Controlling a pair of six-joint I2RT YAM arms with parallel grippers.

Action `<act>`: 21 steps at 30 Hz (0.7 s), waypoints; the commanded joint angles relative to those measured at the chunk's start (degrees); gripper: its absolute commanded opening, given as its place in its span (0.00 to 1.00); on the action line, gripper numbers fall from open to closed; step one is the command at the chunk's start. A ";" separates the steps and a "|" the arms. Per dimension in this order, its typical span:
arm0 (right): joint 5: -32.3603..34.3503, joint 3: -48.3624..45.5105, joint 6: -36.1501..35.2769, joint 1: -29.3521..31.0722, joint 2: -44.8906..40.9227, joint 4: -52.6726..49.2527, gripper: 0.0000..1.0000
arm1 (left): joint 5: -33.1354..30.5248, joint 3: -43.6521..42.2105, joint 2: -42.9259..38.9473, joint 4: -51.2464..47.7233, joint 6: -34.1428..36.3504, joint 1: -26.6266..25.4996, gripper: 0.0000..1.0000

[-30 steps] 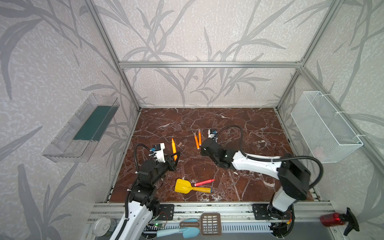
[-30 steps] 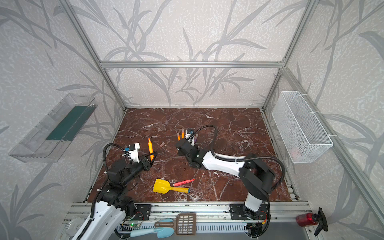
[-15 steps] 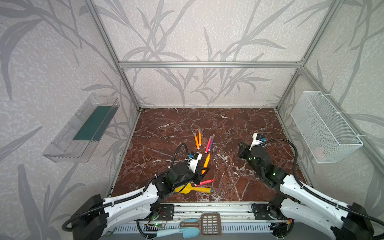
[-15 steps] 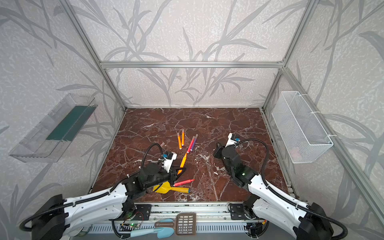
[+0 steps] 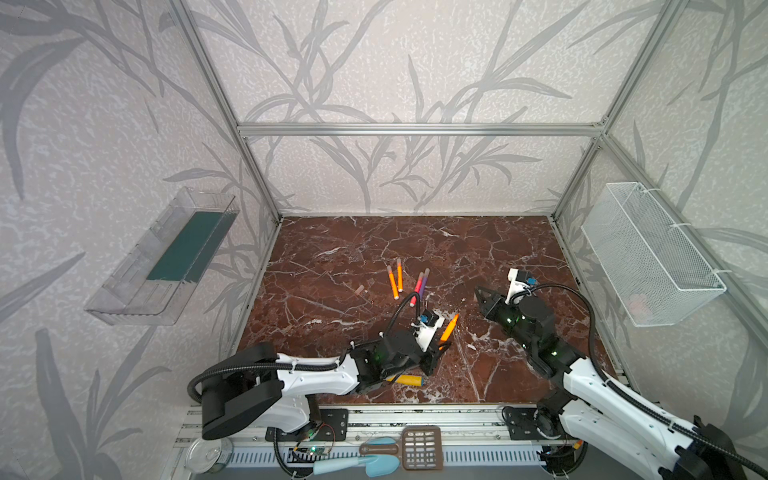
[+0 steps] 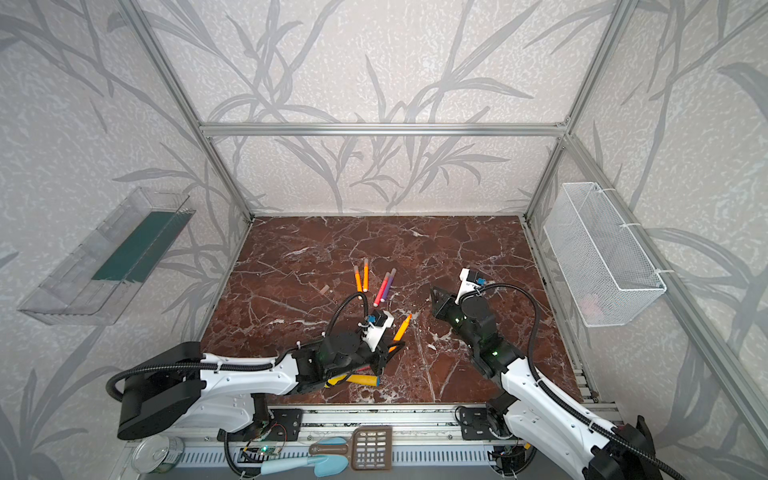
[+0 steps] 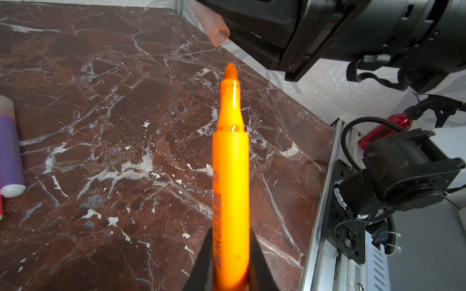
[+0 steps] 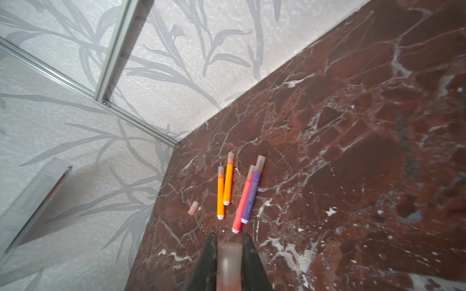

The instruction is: Insert the pens into the pen caps

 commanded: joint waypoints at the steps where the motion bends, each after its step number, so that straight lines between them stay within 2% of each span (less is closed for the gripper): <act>1: -5.47 -1.26 2.84 0.00 0.20 7.16 0.00 | -2.87 0.39 0.62 5.96 0.00 -0.08 0.00; 5: -5.15 -3.97 5.48 1.23 -1.20 11.27 0.00 | -3.49 2.04 1.38 4.05 -0.46 0.18 0.00; 11: -0.69 -5.44 4.39 5.64 -3.86 11.60 0.00 | -1.57 3.31 3.23 4.89 -1.34 0.43 0.00; 21: -0.25 -4.67 4.32 5.88 -2.83 11.66 0.00 | 0.37 4.37 4.63 5.29 -2.29 0.48 0.00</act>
